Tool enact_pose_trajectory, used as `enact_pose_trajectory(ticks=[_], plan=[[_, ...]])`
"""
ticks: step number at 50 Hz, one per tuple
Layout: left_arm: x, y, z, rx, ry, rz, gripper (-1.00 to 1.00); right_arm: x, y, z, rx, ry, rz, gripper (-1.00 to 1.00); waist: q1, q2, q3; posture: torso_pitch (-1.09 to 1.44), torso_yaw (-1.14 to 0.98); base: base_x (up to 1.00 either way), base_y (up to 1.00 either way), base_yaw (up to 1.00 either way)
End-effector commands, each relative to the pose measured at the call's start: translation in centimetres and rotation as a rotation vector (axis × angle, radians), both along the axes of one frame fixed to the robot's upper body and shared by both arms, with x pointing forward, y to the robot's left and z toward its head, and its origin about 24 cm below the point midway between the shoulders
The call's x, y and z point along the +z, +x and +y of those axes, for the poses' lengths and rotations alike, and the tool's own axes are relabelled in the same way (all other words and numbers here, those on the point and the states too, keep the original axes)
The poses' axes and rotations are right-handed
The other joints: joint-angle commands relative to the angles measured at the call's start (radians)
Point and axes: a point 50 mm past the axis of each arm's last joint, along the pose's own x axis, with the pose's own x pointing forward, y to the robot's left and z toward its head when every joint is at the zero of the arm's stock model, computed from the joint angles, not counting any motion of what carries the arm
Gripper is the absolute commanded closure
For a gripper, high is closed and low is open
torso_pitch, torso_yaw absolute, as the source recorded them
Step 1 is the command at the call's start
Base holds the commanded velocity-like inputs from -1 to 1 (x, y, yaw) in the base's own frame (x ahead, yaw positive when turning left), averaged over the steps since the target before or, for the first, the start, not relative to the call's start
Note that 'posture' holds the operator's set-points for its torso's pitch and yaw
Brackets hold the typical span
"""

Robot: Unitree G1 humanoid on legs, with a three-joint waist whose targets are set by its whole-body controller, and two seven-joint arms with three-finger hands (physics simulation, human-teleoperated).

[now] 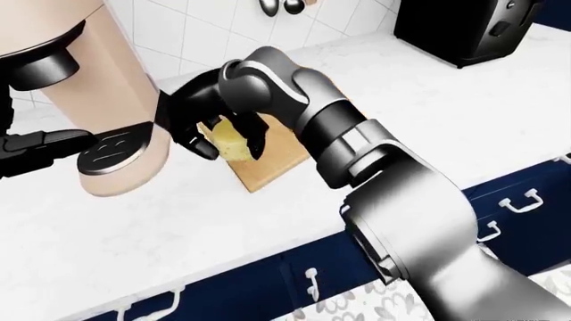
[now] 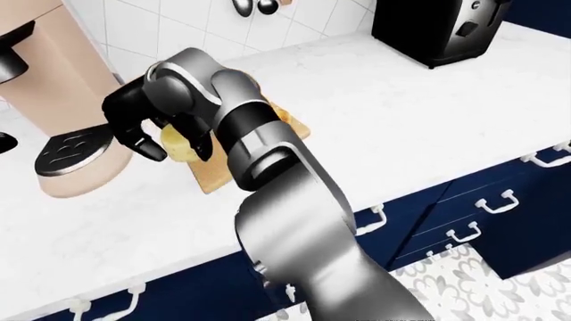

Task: Place the bread and cheese on the cutting board.

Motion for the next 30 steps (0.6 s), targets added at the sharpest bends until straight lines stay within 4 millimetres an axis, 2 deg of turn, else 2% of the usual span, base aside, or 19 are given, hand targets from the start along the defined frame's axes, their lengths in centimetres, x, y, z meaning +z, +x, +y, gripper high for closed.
enact_pose_trajectory(ticks=[1, 11, 21, 30], plan=[[1.5, -0.6, -0.1, 0.007, 0.038, -0.078, -1.00, 2.5, -0.4, 0.2, 0.012, 0.066, -0.079, 1.00, -0.001, 0.011, -0.026, 0.00, 0.00, 0.00, 0.00, 0.00], [1.5, -0.6, -0.1, 0.008, 0.037, -0.078, -1.00, 3.0, 0.8, -1.0, -0.073, 0.145, -0.135, 1.00, 0.003, 0.007, -0.027, 0.00, 0.00, 0.00, 0.00, 0.00], [1.3, -0.6, 0.0, 0.008, 0.034, -0.076, -1.00, 2.0, 2.0, -2.3, -0.138, 0.118, -0.154, 1.00, 0.007, 0.002, -0.027, 0.00, 0.00, 0.00, 0.00, 0.00], [1.1, -0.6, -0.1, 0.006, 0.034, -0.072, -1.00, 2.0, 2.8, -3.5, -0.188, 0.137, -0.177, 1.00, 0.010, -0.003, -0.028, 0.00, 0.00, 0.00, 0.00, 0.00]])
